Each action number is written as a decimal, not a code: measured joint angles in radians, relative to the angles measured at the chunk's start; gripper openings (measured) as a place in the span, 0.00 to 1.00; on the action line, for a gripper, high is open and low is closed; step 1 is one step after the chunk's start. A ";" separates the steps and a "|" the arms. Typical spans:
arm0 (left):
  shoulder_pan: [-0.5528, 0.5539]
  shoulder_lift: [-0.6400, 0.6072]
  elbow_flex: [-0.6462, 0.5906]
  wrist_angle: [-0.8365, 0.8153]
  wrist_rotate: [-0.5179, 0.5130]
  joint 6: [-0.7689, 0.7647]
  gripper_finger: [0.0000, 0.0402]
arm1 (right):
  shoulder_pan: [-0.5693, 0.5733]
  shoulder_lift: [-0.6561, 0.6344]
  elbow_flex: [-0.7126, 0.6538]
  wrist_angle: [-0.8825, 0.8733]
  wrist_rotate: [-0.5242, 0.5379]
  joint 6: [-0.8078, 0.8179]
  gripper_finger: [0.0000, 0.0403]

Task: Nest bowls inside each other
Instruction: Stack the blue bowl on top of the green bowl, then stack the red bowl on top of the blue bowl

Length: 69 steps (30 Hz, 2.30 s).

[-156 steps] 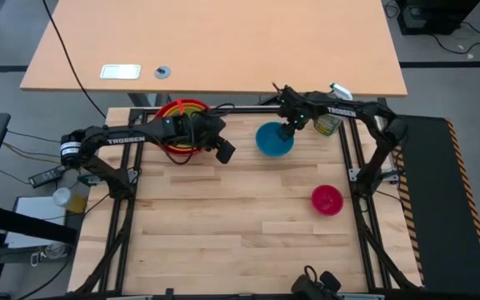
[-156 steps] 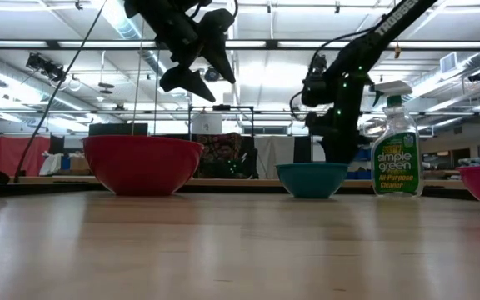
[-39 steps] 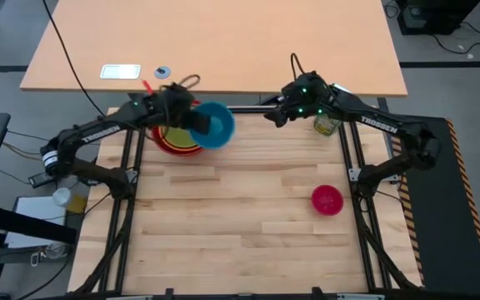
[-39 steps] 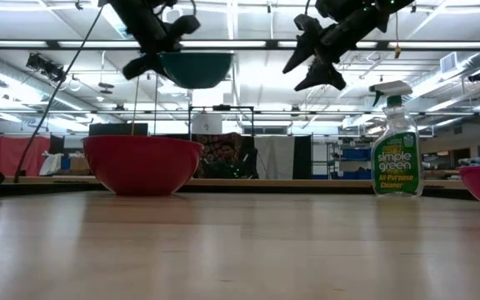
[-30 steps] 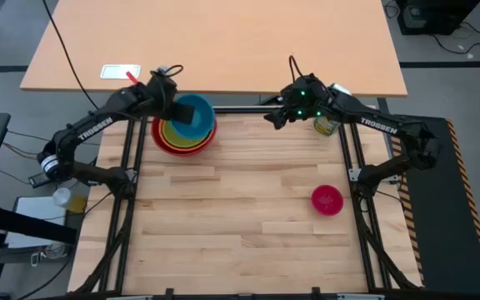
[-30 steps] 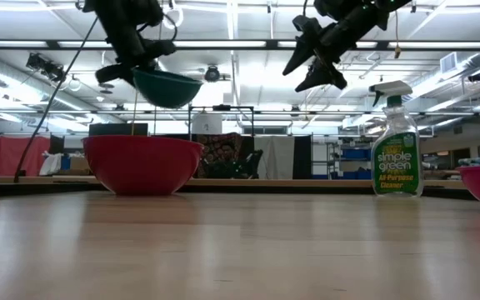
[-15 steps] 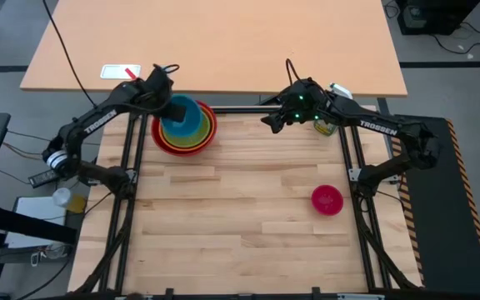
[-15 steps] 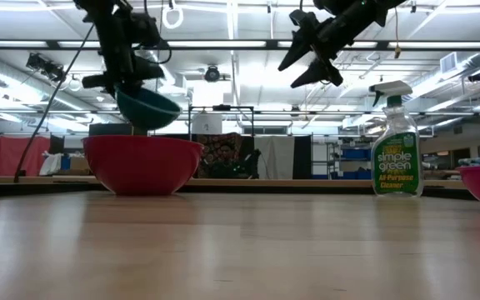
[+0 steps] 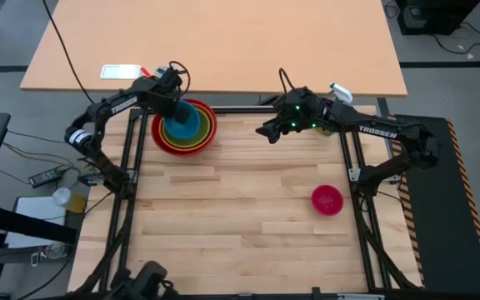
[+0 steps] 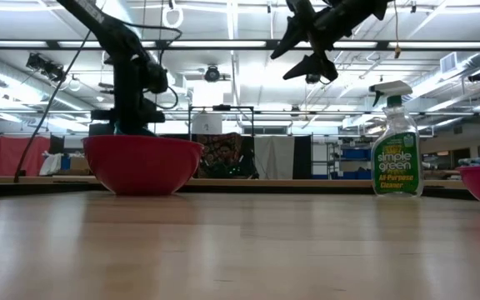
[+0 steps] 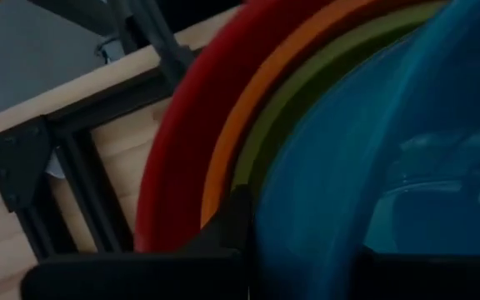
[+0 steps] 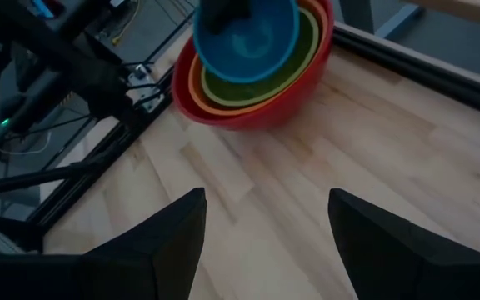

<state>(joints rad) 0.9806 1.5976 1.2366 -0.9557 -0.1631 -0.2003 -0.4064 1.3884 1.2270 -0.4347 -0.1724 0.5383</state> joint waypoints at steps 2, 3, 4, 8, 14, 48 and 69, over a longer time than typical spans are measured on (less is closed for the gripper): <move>-0.002 0.023 0.000 0.000 0.000 0.018 0.09 | 0.010 0.000 0.000 0.000 0.014 0.009 0.64; -0.002 0.033 0.000 0.000 0.002 0.030 0.09 | 0.014 0.000 0.000 0.000 0.019 0.009 0.64; -0.003 0.041 0.000 0.000 0.005 0.042 0.09 | 0.016 0.000 0.000 0.000 0.022 0.010 0.64; -0.018 0.075 0.000 0.009 0.074 0.095 0.09 | 0.020 0.000 0.000 0.000 0.023 0.026 0.64; -0.055 0.109 0.000 0.036 0.089 0.135 0.16 | 0.019 0.000 0.000 0.000 0.026 0.047 0.64; -0.149 -0.241 0.000 0.056 -0.062 0.063 0.79 | 0.013 -0.007 -0.001 -0.158 0.019 -0.018 0.64; -0.666 -0.297 0.000 0.192 -0.067 -0.180 0.79 | 0.232 -0.017 -0.180 -0.878 -0.049 -0.459 0.54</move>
<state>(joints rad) 0.3142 1.3010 1.2366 -0.7635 -0.2296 -0.3803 -0.1741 1.3716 1.0475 -1.3125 -0.2210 0.0790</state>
